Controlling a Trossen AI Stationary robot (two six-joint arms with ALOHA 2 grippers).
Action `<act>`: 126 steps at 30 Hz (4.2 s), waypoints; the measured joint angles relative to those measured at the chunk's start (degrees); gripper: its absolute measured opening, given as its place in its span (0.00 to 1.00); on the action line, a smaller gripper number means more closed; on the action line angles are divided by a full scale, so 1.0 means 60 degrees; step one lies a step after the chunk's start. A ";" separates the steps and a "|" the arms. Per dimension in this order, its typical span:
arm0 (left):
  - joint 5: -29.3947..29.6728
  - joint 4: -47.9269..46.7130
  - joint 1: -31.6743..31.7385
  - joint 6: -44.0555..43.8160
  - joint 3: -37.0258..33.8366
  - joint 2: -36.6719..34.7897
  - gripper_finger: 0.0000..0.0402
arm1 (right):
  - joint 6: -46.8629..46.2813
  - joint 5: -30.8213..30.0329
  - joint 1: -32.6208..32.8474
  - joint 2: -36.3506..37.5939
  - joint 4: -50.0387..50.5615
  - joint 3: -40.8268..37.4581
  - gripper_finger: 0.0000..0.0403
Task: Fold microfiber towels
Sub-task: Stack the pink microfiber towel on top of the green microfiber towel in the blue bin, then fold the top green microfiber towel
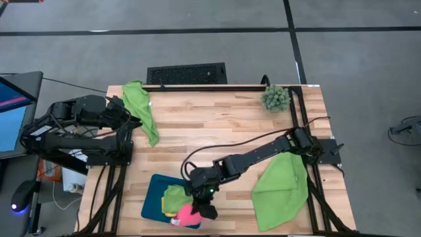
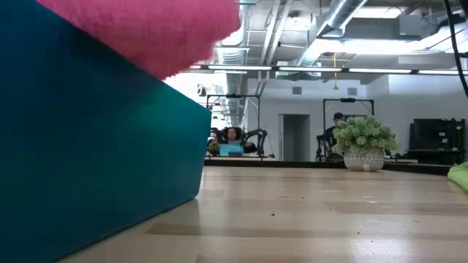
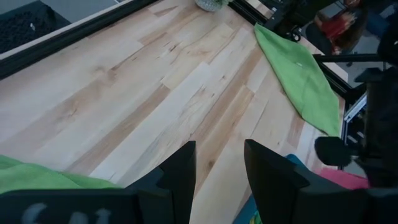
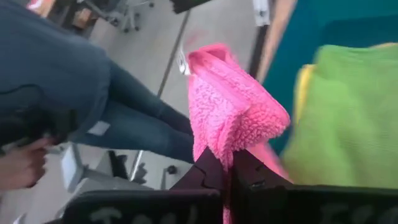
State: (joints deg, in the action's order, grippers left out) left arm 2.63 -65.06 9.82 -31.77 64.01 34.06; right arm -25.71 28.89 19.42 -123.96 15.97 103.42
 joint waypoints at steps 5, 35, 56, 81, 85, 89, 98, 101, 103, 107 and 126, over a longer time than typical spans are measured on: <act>0.0012 0.0000 0.0000 0.0004 0.0000 0.0000 0.32 | 0.0220 -0.0046 -0.0273 -0.0036 -0.0023 -0.0033 0.04; 0.0430 -0.0004 0.0004 0.0329 0.0000 0.0000 0.32 | 0.1765 0.2199 -0.0780 -0.1581 0.0225 0.1639 0.06; 0.0530 -0.0004 0.0000 0.0540 0.0000 0.0000 0.32 | 0.2803 0.2034 -0.1326 -0.2860 0.1935 0.3448 0.08; 0.0905 0.0000 0.0004 0.0614 0.0000 0.0000 0.32 | 0.1588 0.0790 -0.1660 -0.2260 0.0128 0.3446 0.57; 0.0069 0.0281 -0.0026 0.0314 -0.0161 -0.0005 0.32 | 0.1945 0.0870 -0.1377 -0.1508 0.0451 0.3469 0.50; -0.0923 0.1900 -0.0300 -0.0102 -0.1244 -0.0214 0.32 | 0.2613 0.0766 -0.0709 -0.1468 0.1881 0.3442 0.43; -0.1825 0.5504 -0.1697 -0.1693 -0.4708 -0.0492 0.14 | 0.2891 -0.1370 -0.0202 -0.1490 0.3011 0.2157 0.29; -0.1831 0.6020 -0.1903 -0.1997 -0.5143 -0.0490 0.09 | 0.2538 -0.1582 -0.0298 -0.1439 0.2910 0.1462 0.27; -0.1800 0.6088 -0.1940 -0.1997 -0.5147 -0.0496 0.07 | 0.2443 -0.1686 -0.0325 -0.1487 0.2966 0.1030 0.26; -0.1589 0.6415 -0.1942 -0.1976 -0.5144 -0.0573 0.04 | 0.2431 -0.1872 -0.0385 -0.1486 0.2714 0.0924 0.25; 0.2321 0.2144 0.0769 0.0425 -0.0698 0.3552 0.30 | 0.2714 -0.4734 -0.1879 0.2988 0.7354 0.1705 0.26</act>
State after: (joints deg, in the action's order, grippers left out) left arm 16.56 -52.19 14.44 -29.22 59.82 55.38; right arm -9.43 0.49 8.15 -106.03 60.09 113.65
